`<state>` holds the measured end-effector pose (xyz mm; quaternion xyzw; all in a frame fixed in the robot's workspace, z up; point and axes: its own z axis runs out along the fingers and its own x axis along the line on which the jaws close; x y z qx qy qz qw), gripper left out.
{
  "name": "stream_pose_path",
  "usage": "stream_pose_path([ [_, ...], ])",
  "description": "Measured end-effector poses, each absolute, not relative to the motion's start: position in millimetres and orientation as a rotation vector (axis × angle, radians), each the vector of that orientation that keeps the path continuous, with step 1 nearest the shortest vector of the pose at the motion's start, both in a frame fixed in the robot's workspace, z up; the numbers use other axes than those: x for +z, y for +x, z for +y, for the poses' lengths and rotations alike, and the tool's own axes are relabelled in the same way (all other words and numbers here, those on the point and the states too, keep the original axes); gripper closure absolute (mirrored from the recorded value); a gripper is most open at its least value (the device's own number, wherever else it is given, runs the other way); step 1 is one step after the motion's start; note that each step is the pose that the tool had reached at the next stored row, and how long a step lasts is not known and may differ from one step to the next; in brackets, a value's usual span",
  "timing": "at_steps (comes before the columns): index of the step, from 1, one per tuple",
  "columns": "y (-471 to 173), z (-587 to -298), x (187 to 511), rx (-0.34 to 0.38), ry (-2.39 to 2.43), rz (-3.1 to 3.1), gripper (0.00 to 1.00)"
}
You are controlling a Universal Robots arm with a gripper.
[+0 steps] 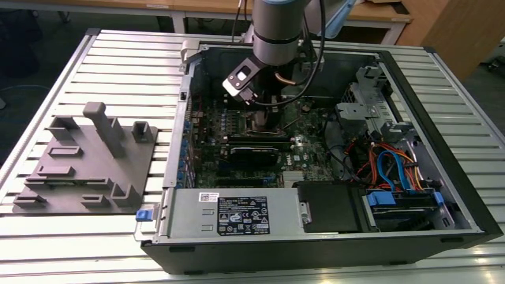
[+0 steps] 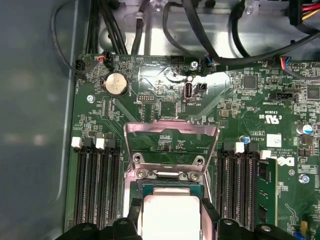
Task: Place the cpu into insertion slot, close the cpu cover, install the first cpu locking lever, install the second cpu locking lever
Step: 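Place the cpu into insertion slot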
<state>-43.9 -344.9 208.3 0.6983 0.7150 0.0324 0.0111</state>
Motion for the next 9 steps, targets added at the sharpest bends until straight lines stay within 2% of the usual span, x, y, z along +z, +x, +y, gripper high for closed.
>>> stream_pose_path([
  [9,-46.2,-343.1,203.7,0.101,2.179,2.230,0.46],
])
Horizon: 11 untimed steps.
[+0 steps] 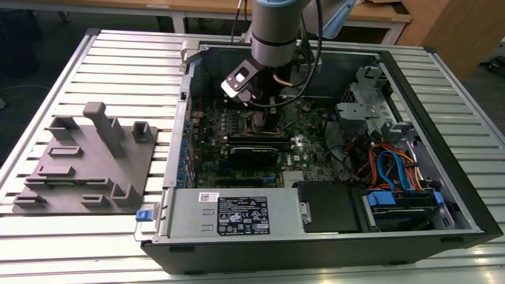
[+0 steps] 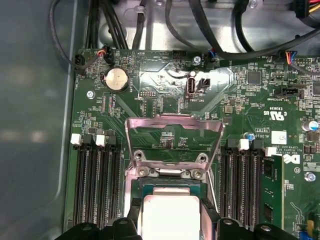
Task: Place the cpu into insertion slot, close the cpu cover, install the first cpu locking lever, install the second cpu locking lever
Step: 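Place the cpu into insertion slot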
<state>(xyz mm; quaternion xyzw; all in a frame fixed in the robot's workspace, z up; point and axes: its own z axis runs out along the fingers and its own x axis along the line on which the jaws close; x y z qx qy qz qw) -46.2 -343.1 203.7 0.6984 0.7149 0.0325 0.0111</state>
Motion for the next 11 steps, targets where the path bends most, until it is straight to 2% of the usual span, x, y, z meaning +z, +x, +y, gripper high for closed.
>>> stream_pose_path([
  [11,-46.4,-342.9,198.1,0.101,2.181,2.228,0.46],
])
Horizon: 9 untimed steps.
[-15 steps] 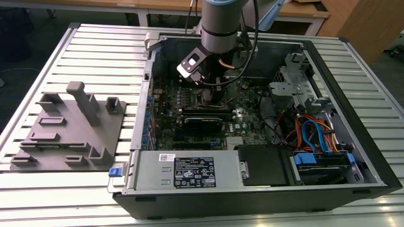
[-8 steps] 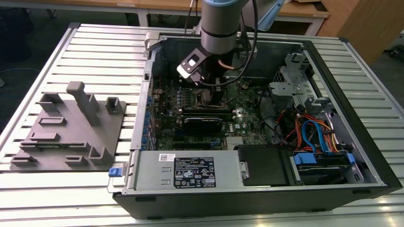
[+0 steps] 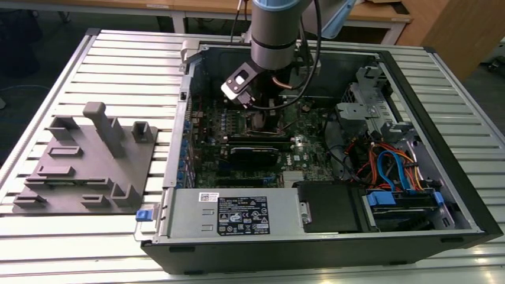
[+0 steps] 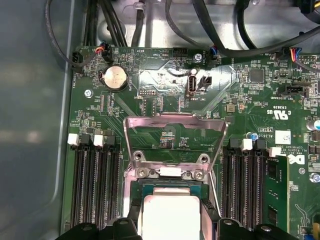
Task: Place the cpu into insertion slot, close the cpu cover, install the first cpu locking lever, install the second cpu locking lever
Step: 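Place the cpu into insertion slot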
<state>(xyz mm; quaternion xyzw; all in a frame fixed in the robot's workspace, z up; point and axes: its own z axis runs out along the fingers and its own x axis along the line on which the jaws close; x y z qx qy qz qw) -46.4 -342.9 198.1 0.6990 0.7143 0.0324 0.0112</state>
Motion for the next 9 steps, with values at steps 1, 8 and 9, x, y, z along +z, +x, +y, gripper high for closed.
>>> stream_pose_path([
  [1,-46.4,-342.9,197.5,0.101,2.181,2.228,0.46],
  [8,-46.8,-342.8,194.5,0.101,2.181,2.228,0.46],
  [9,-47.0,-342.8,194.1,0.101,2.181,2.228,0.46],
])
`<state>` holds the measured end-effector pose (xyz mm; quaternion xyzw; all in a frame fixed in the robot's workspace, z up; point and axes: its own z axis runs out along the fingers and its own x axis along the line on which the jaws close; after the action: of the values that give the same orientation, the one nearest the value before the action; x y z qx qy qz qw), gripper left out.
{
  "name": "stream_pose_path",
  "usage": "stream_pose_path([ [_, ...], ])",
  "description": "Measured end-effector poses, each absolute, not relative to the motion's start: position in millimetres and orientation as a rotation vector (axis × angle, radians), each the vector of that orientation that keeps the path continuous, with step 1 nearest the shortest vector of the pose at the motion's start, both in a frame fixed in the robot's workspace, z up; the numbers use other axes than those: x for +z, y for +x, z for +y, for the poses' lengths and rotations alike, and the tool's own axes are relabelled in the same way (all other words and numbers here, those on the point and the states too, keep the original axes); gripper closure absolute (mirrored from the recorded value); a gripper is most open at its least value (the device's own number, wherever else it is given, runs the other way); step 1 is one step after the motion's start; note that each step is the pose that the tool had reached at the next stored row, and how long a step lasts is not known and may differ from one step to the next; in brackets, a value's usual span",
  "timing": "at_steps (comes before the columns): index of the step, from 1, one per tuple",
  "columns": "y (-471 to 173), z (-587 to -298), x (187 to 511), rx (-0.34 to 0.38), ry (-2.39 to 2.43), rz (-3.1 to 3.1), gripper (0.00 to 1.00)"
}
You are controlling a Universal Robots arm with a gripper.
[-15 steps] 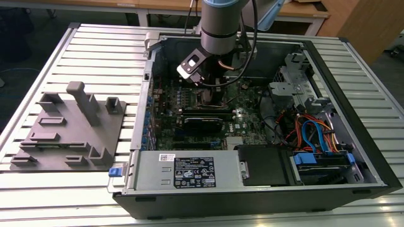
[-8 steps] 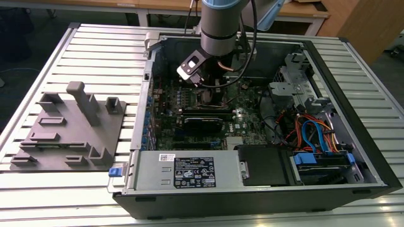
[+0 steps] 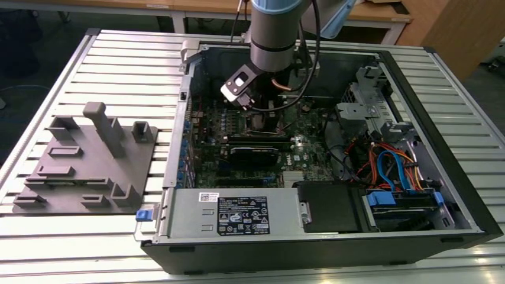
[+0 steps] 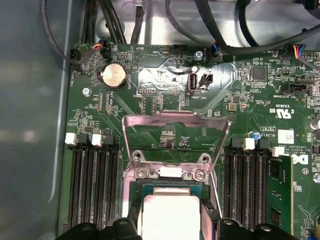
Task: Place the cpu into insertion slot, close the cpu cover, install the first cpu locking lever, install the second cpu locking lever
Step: 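Place the cpu into insertion slot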
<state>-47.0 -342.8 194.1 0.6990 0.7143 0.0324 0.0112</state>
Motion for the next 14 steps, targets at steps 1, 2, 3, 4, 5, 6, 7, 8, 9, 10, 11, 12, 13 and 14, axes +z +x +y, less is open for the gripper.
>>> stream_pose_path([
  [1,-47.2,-342.7,193.6,0.101,2.181,2.228,0.46],
  [2,-47.2,-342.7,193.2,0.101,2.181,2.228,0.46],
  [3,-47.3,-342.7,192.9,0.101,2.181,2.228,0.46],
  [4,-47.4,-342.7,192.5,0.100,2.181,2.228,0.46],
  [5,-47.4,-342.7,192.2,0.100,2.181,2.227,0.46],
  [6,-47.4,-342.7,191.8,0.100,2.182,2.227,0.46],
  [7,-47.4,-342.6,191.3,0.100,2.182,2.227,0.46],
  [8,-47.4,-342.6,190.7,0.101,2.182,2.227,0.46],
  [9,-47.4,-342.7,190.5,0.100,2.182,2.226,0.46],
  [10,-47.5,-342.7,190.4,0.100,2.182,2.226,0.46],
  [11,-47.5,-342.7,190.3,0.100,2.182,2.226,0.46],
  [12,-47.4,-342.7,190.3,0.100,2.182,2.226,0.46],
  [13,-47.4,-342.6,190.2,0.101,2.182,2.227,0.46],
  [14,-47.4,-342.6,190.1,0.101,2.182,2.226,0.46],
])
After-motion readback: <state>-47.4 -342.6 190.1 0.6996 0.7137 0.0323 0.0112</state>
